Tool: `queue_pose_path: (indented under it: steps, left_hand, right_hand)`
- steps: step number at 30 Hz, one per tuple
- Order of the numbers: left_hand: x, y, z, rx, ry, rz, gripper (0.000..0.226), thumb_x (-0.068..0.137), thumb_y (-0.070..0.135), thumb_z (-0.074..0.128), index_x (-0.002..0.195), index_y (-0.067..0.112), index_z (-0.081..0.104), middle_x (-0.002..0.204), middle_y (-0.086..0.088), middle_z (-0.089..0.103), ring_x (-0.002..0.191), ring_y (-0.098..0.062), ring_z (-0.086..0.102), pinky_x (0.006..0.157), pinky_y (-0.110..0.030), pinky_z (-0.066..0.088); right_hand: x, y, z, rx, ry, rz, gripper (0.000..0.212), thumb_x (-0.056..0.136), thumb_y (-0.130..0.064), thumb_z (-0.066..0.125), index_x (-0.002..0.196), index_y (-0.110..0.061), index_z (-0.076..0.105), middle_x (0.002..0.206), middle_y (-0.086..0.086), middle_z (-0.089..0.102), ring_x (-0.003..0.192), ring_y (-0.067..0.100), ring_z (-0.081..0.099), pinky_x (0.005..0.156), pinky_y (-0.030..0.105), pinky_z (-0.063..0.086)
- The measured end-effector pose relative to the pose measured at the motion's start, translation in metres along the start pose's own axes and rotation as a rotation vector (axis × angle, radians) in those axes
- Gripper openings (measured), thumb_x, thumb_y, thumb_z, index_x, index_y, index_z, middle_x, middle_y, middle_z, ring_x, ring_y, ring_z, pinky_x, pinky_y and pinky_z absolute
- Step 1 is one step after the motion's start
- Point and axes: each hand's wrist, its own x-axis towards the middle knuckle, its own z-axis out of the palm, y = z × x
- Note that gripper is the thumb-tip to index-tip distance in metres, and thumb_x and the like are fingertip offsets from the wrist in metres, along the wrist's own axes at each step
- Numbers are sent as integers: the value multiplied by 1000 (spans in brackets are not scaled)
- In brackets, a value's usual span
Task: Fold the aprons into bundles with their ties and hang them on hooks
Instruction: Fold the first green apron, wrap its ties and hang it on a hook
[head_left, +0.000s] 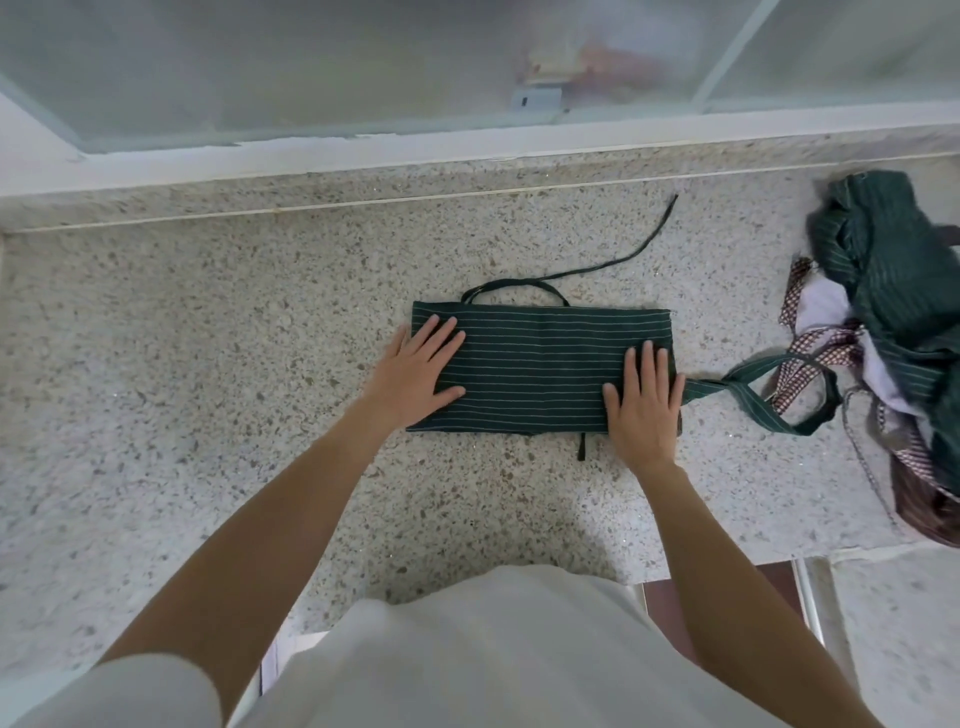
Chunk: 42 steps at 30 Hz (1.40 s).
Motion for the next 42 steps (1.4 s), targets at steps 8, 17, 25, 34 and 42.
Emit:
queue_pose_path:
  steps: [8, 17, 25, 34, 42]
  left_hand:
    - [-29, 5, 13, 66, 125, -44, 67, 91, 62, 29, 144, 22, 33, 151, -1, 31, 137, -23, 31, 114, -49, 9]
    - [-74, 1, 26, -248, 103, 168, 78, 68, -17, 56, 139, 12, 42, 138, -12, 41, 122, -31, 36, 100, -40, 41]
    - [-98, 4, 41, -199, 234, 280, 33, 74, 5, 74, 106, 6, 68, 103, -8, 67, 95, -24, 59, 83, -39, 54]
    - [-101, 49, -28, -441, 700, 275, 23, 84, 26, 56, 96, 14, 72, 81, 6, 68, 78, -3, 55, 65, -14, 46]
    - [0, 52, -95, -630, 592, 86, 22, 88, 29, 62, 104, 16, 68, 97, -2, 72, 88, -16, 68, 78, -30, 54]
  right_hand:
    - [23, 14, -1, -63, -124, -163, 78, 90, -62, -7, 149, -14, 10, 156, 16, 9, 144, 31, 4, 114, 55, -1]
    - [-30, -56, -34, 123, 194, -347, 33, 90, -20, 52, 123, -17, 57, 117, 7, 59, 108, 26, 51, 93, 42, 42]
    - [-70, -32, 1, -19, -132, -487, 60, 91, -6, 46, 147, -16, 27, 156, 2, 19, 144, 17, 5, 118, 39, -1]
    - [-60, -6, -15, 134, -56, -479, 63, 72, -12, 75, 130, -16, 51, 132, 2, 53, 129, 20, 41, 114, 33, 9]
    - [-52, -20, -11, 701, 62, 114, 9, 90, -26, 60, 89, -16, 61, 96, -2, 62, 104, 23, 52, 94, 41, 37]
